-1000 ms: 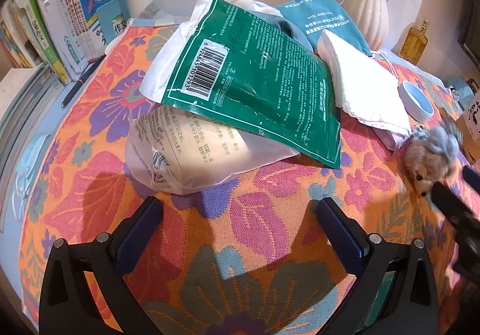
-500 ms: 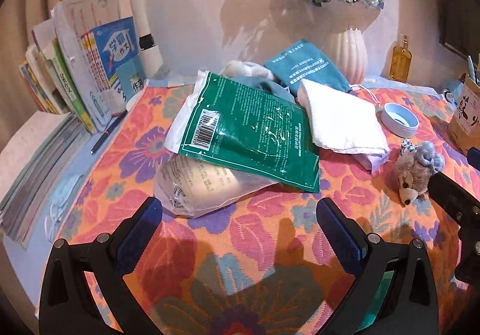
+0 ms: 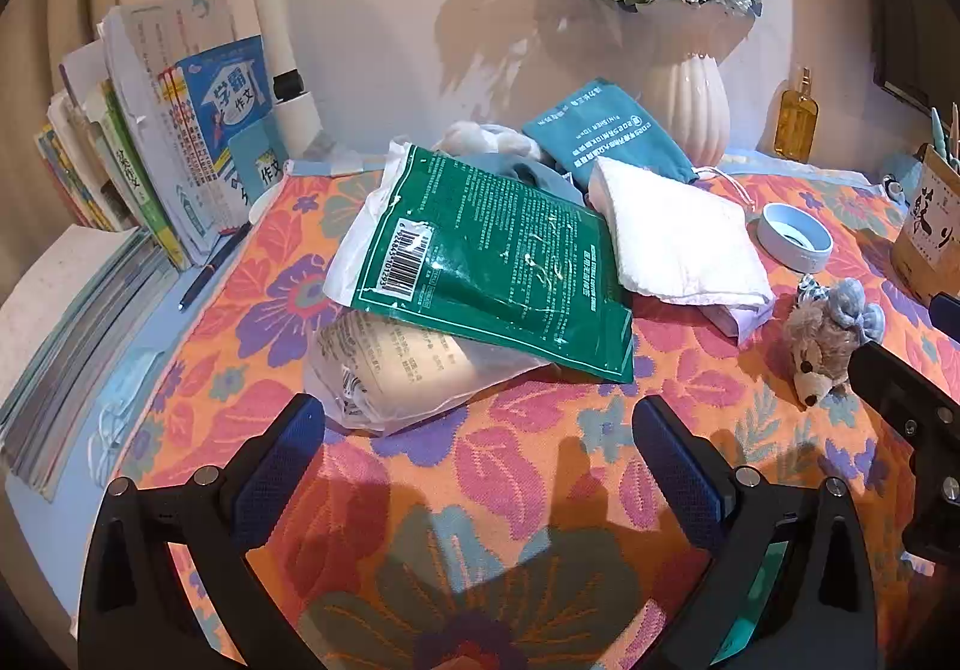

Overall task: Organize soft objects
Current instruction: 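Move left tool toward teal silicone item while right tool approaches plush bear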

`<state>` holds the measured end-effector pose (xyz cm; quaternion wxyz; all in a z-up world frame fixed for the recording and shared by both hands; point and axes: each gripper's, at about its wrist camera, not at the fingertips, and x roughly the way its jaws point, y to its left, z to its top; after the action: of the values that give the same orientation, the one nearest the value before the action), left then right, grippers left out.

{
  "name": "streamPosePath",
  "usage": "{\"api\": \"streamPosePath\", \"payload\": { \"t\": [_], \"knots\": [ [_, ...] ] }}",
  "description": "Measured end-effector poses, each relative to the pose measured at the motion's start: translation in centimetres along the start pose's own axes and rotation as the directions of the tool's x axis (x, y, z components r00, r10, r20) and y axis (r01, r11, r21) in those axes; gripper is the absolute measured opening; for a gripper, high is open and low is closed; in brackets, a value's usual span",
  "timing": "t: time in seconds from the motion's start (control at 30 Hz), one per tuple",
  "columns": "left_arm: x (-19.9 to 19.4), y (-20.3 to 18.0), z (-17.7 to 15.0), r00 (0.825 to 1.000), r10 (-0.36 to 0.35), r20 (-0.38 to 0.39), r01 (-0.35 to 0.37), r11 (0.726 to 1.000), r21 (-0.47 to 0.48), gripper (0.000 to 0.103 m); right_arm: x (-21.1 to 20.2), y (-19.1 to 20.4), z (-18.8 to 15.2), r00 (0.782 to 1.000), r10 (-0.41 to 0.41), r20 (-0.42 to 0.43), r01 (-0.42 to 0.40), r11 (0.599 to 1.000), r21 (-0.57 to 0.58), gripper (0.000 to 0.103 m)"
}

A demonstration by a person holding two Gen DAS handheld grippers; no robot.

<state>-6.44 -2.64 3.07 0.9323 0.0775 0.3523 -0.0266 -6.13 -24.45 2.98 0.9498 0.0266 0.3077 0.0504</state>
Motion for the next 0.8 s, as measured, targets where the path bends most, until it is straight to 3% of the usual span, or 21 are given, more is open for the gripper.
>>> {"api": "streamPosePath", "payload": {
  "t": [0.8],
  "knots": [
    [0.17,-0.04,-0.07,1.000,-0.007,-0.012,0.007,1.000,0.010,0.102,0.55,-0.28,0.03,0.999,-0.006,-0.031,0.007,1.000,0.015,0.103]
  ]
}}
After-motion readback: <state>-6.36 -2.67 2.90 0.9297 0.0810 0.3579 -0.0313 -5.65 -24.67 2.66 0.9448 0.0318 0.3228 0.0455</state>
